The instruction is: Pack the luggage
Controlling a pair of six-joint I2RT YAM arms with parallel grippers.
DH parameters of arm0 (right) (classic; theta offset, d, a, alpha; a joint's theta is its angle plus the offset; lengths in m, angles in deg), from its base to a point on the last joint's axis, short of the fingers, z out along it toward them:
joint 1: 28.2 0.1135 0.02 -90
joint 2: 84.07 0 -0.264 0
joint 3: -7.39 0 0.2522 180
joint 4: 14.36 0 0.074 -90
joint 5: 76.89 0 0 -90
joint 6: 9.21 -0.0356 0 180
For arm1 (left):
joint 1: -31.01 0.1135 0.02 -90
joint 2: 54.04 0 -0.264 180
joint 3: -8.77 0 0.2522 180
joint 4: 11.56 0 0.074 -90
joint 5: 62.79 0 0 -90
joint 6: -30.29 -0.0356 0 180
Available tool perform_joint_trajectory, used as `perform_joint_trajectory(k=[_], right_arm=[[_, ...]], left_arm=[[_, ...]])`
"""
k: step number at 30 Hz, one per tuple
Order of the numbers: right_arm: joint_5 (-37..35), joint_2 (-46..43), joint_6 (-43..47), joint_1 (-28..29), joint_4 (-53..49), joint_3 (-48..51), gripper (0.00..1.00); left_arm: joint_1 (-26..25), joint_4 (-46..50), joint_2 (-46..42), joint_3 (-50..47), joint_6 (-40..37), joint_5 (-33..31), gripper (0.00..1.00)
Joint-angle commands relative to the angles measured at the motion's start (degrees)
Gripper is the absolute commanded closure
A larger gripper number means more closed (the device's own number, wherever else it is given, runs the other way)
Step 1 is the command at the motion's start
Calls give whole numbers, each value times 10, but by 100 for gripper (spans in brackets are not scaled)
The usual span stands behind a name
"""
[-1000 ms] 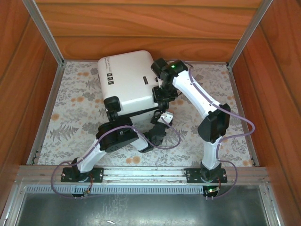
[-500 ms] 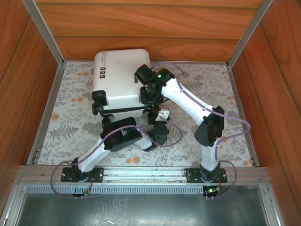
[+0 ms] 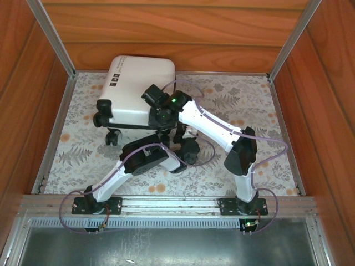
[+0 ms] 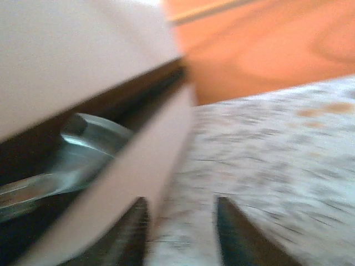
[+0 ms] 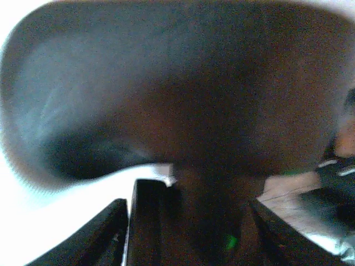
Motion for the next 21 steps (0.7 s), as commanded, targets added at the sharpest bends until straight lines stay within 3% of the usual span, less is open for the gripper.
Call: perform_joint_trajectory(k=[1, 3, 7, 9, 12, 15, 19, 21], right_arm=[[112, -27, 85, 78, 82, -48, 32], [93, -38, 124, 71, 43, -63, 27], [49, -78, 201, 54, -13, -69, 21], [36, -110, 239, 42, -15, -53, 19], [13, -171, 288, 21, 2, -13, 18], [-27, -257, 323, -5, 37, 51, 17], [-155, -413, 382, -40, 173, 246, 14], [-176, -496, 403, -74, 241, 353, 10]], left_arm=[[-25, 53, -7, 6, -14, 136, 19], [-28, 53, -21, -3, -30, 149, 0], [-74, 62, -78, -57, -47, 194, 0], [-86, 98, -122, -92, -7, 225, 0], [-87, 244, -213, -132, 118, 306, 0], [-83, 373, -288, -143, 183, 382, 0], [-81, 547, -400, -134, 229, 459, 2], [-79, 664, -466, -116, 236, 468, 4]])
